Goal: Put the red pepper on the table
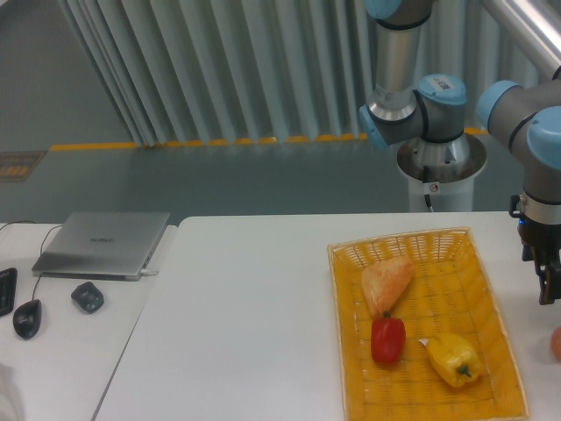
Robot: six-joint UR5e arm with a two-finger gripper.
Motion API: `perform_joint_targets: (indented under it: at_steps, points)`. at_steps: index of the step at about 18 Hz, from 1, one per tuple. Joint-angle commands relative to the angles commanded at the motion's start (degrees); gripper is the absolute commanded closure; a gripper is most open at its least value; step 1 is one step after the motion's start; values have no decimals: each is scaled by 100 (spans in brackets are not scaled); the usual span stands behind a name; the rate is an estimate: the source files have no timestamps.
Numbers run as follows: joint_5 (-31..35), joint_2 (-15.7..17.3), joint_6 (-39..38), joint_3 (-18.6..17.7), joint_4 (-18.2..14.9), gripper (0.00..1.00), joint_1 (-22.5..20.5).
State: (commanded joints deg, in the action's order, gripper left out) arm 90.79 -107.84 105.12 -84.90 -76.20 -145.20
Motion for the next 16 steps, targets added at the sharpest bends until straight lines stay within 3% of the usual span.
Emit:
perform_joint_targets:
  at_steps: [10,13,16]
  points:
    - [0,9,-491,-96,61,0,79]
    - [-26,61,-1070,-219,70,0,97]
    - [-35,114,-2403,-325,201,0,228]
